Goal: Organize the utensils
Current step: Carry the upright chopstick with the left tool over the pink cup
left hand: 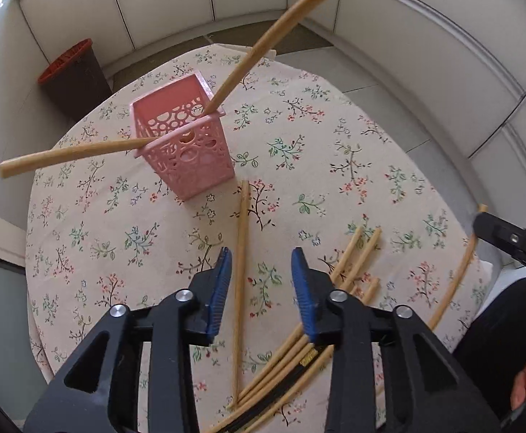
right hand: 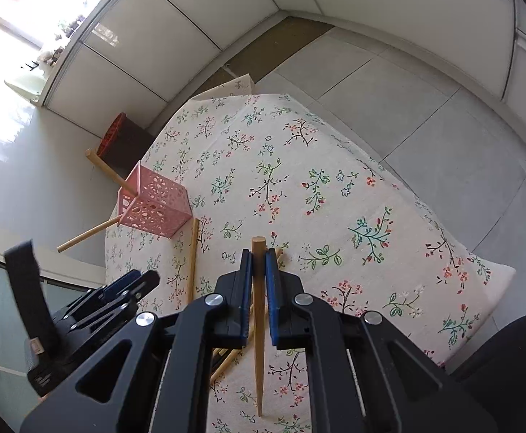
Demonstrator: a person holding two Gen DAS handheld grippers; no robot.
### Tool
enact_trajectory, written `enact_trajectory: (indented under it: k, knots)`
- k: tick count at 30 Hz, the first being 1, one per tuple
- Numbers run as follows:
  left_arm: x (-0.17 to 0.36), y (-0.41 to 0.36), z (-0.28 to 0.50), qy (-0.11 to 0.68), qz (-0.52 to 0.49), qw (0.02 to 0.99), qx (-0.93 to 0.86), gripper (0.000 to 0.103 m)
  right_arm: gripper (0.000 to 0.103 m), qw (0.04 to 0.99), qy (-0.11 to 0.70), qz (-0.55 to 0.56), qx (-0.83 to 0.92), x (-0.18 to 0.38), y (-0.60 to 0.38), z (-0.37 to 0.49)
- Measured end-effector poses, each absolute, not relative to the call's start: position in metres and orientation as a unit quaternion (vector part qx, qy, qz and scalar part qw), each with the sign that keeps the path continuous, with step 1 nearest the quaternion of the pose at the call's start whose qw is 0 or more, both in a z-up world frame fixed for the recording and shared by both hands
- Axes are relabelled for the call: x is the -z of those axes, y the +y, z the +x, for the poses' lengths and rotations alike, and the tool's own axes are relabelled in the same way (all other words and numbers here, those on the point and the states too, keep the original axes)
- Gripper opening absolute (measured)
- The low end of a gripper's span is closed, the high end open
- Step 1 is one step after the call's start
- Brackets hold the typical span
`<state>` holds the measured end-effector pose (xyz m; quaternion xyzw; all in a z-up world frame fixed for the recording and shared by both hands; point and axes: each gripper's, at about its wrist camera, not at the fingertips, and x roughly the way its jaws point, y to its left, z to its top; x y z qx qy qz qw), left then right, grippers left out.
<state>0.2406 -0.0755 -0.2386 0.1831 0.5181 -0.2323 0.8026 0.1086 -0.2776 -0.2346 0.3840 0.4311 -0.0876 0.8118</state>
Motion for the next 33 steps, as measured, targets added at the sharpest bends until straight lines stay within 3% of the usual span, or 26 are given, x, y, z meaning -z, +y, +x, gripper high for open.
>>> enact_trajectory:
  k: [11,12,13,16,26,33]
  knots:
    - [0.319,-0.1,0.283,0.566,0.231,0.775,0.159,0.038,0.008,0.817,0.422,0.385,0.081,0.248,-0.306,0.115]
    - [0.318,-0.101,0.28,0.557,0.235,0.778,0.168,0.033,0.008,0.815,0.423,0.388,0.082,0.25,-0.308,0.115]
    - [0.319,-0.102,0.279,0.563,0.228,0.772,0.184,0.013,0.008,0.812,0.424,0.393,0.083,0.253,-0.31,0.115]
    - [0.319,-0.104,0.27,0.566,0.228,0.766,0.204,0.007,0.008,0.804,0.427,0.407,0.082,0.256,-0.315,0.115]
    - [0.277,-0.071,0.254,0.571,0.14,0.758,0.281,0.007,0.008,0.812,0.419,0.401,0.07,0.244,-0.315,0.11]
    - [0.22,-0.068,0.239,0.502,0.114,0.809,0.284,0.006,0.008,0.84,0.386,0.377,0.056,0.212,-0.309,0.108]
